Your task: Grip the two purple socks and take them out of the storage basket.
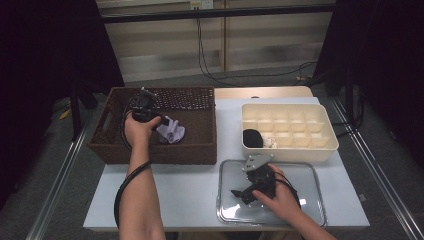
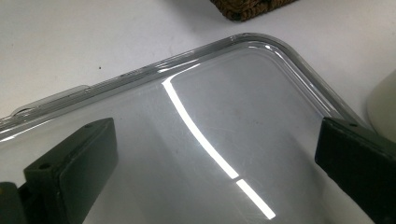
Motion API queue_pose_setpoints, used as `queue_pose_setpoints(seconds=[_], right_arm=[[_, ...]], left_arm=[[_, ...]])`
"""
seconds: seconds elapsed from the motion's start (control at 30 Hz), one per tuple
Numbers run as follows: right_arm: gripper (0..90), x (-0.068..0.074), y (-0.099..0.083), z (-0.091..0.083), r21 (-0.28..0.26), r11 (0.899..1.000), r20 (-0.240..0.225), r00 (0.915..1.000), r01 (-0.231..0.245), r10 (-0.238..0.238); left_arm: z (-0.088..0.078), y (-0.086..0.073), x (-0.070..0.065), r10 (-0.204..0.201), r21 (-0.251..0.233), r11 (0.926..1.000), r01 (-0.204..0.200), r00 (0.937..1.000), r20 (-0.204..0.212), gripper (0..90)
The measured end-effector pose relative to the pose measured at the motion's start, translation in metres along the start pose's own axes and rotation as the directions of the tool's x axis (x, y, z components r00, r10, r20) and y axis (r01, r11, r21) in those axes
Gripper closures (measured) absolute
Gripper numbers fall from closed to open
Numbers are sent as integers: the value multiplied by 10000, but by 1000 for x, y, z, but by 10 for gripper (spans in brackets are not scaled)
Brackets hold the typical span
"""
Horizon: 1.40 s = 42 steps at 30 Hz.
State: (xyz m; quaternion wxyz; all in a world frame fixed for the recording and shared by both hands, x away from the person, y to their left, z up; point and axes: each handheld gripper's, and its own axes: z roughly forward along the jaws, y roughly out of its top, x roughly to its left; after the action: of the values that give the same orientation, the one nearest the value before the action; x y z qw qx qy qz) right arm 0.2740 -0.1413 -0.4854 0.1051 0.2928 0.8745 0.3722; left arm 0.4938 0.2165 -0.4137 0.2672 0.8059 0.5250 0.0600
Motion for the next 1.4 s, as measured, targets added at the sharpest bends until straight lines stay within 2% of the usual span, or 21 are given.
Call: queue_pose_setpoints(seconds=[0.03, 0.1, 0.17, 0.2, 0.3, 0.37, 0.5, 0.53, 0.6, 0.7, 0.87, 0.93, 0.97, 1.1, 1.17, 1.4], right_arm=[[0, 0, 0, 0, -9, 10000, 8, 10000, 15, -15], [0, 0, 0, 0, 0, 10000, -9, 10000, -3, 3], [0, 0, 0, 0, 0, 10000, -8, 10000, -4, 4], [0, 0, 0, 0, 2, 10000, -12, 10000, -4, 4], [0, 0, 0, 0, -17, 10000, -8, 10000, 19, -19], [0, 0, 0, 0, 6, 10000, -21, 10000, -27, 27], [0, 0, 0, 0, -14, 10000, -12, 10000, 24, -24], [0, 0, 0, 0, -4, 10000, -17, 10000, 10, -10], [0, 0, 0, 0, 1, 10000, -14, 10000, 6, -6], [0, 0, 0, 0, 7, 10000, -15, 10000, 1, -1], [0, 0, 0, 0, 7, 10000, 11, 10000, 1, -1], [0, 0, 0, 0, 7, 10000, 7, 10000, 7, -7], [0, 0, 0, 0, -4, 10000, 18, 10000, 17, -17], [0, 0, 0, 0, 6, 10000, 10, 10000, 0, 0], [0, 0, 0, 0, 4, 10000, 10, 10000, 3, -3], [0, 0, 0, 0, -6, 10000, 21, 10000, 22, -22]], left_arm=[[1, 0, 0, 0, -16, 10000, 0, 10000, -43, 541], [4, -1, 0, -145, 227, 9996, 145, 9999, -27, 684], [3, -1, -1, -160, 224, 9996, 159, 9999, 45, 841], [1, 0, -2, -263, 233, 9994, 264, 9996, -32, 865], [-8, 4, -5, -412, 454, 9981, 415, 9991, -72, 876], [-18, 5, -6, -706, 472, 9964, 701, 9975, 77, 877], [-36, 7, -5, -783, 257, 9966, 777, 9967, 224, 876], [-42, 7, -5, -767, 240, 9968, 764, 9970, 121, 876], [-52, 7, -5, -848, 118, 9964, 845, 9959, 313, 877], [-66, 9, -6, -905, 183, 9958, 901, 9955, 271, 878], [-87, 12, -8, -1209, 29, 9927, 1209, 9905, 661, 880], [-92, 12, -11, -1228, 10, 9924, 1230, 9903, 653, 881], [-97, 13, -13, -1013, -2, 9948, 1015, 9928, 631, 881], [-107, 12, -17, -1005, -109, 9948, 1016, 9922, 739, 881], [-112, 11, -18, -1175, -157, 9927, 1193, 9891, 883, 881], [-129, 6, -24, -1162, -260, 9925, 1195, 9876, 1060, 881]])
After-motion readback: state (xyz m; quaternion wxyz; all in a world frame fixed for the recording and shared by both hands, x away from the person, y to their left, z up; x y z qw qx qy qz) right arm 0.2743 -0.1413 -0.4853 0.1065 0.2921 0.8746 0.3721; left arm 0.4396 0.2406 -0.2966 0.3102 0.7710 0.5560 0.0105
